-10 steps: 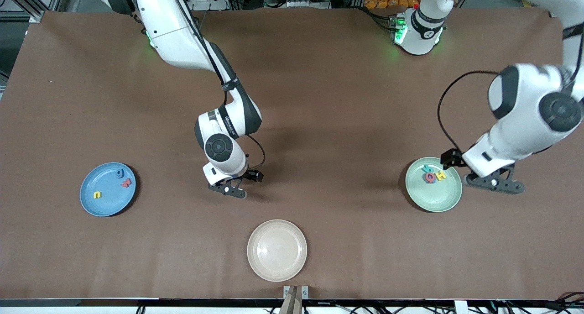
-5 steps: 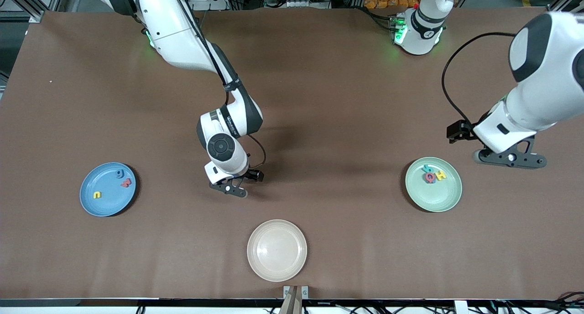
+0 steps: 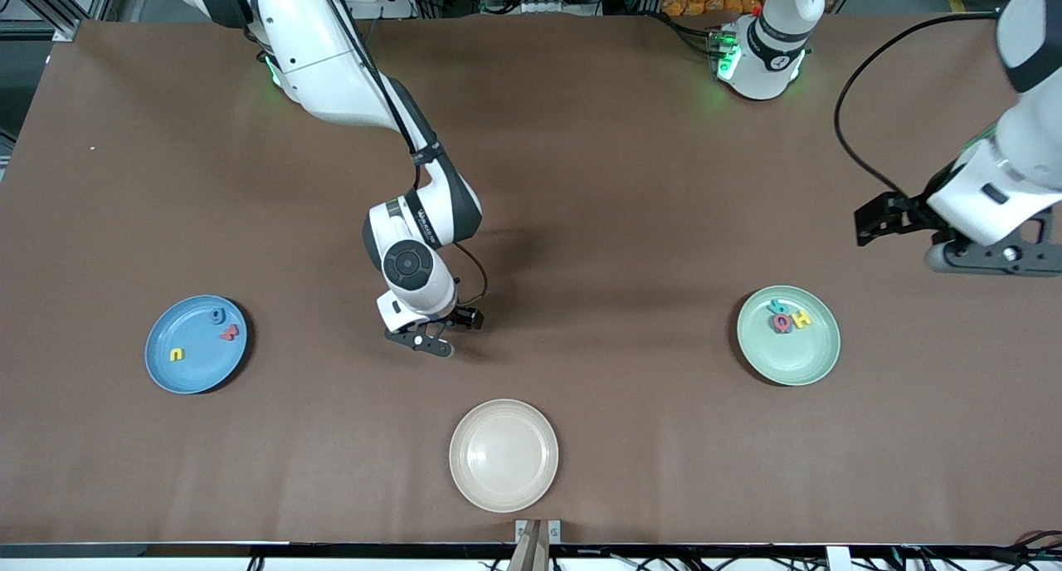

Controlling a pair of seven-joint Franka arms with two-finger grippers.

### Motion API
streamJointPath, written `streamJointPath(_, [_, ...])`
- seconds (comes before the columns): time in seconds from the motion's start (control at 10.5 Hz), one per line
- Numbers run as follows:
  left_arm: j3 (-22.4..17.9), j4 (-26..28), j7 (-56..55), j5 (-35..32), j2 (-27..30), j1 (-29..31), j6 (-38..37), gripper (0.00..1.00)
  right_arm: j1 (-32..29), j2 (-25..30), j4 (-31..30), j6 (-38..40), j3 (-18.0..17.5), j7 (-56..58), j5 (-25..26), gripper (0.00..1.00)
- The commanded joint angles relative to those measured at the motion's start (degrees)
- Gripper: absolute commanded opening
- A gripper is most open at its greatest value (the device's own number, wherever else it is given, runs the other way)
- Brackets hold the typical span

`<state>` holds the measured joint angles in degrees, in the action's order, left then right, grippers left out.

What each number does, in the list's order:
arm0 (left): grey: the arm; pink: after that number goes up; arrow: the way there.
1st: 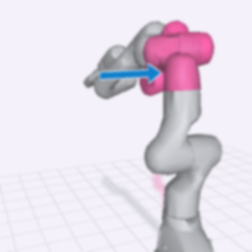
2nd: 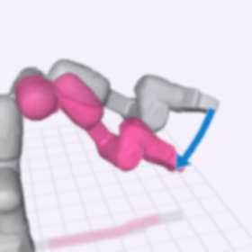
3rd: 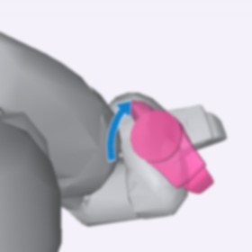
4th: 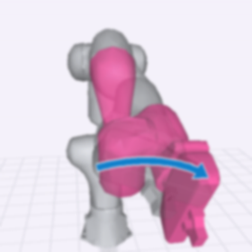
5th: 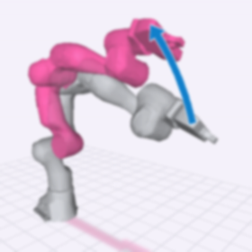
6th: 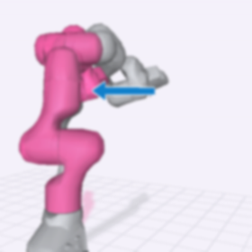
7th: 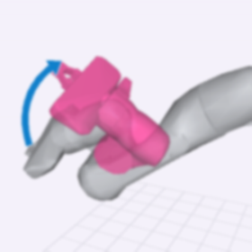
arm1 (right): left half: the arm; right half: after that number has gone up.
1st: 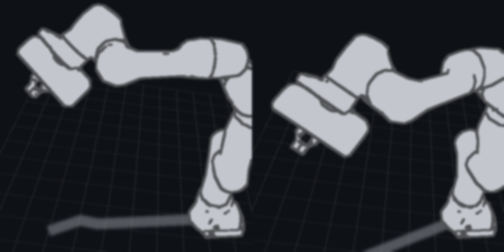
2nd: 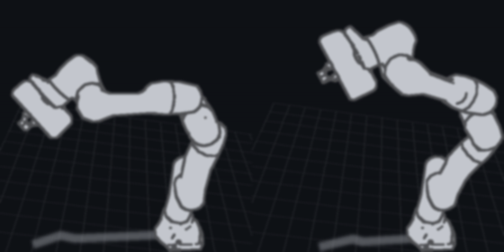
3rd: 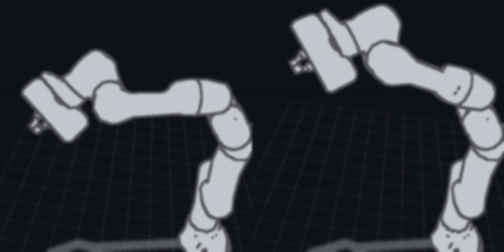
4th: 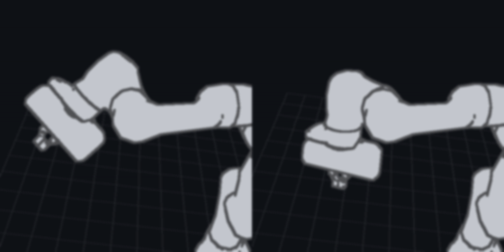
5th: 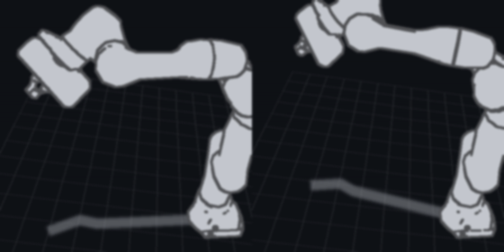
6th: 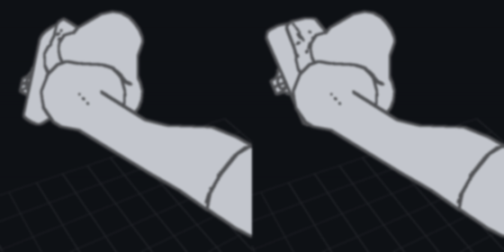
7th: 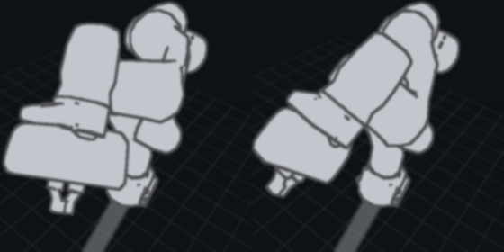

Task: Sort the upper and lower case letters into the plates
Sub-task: 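Place the blue E in the blue plate while the left gripper withdraws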

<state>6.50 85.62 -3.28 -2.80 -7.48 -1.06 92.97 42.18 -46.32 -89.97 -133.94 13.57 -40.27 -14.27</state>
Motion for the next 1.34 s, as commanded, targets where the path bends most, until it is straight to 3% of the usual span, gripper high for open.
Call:
streamJointPath(0.0, [1.1,3.1,0.7,-0.1,2.6,1.8,-0.2,1.00,1.2,0.0,-1.0,-2.1,0.6,-1.1,-0.5,0.00])
streamJointPath(0.38, [1.0,7.6,0.7,-0.2,7.5,3.4,-0.1,1.00,0.5,0.4,-1.0,-1.3,0.6,-1.1,-0.5,0.00])
streamJointPath(0.67, [1.3,8.9,0.6,0.2,7.6,4.7,-0.1,1.00,-2.1,3.2,-0.6,2.4,1.4,0.2,-0.4,0.00])
streamJointPath(1.24, [1.7,8.2,0.6,0.3,7.4,4.9,0.2,1.00,-17.8,13.1,-0.1,21.9,4.4,27.2,0.4,0.00])
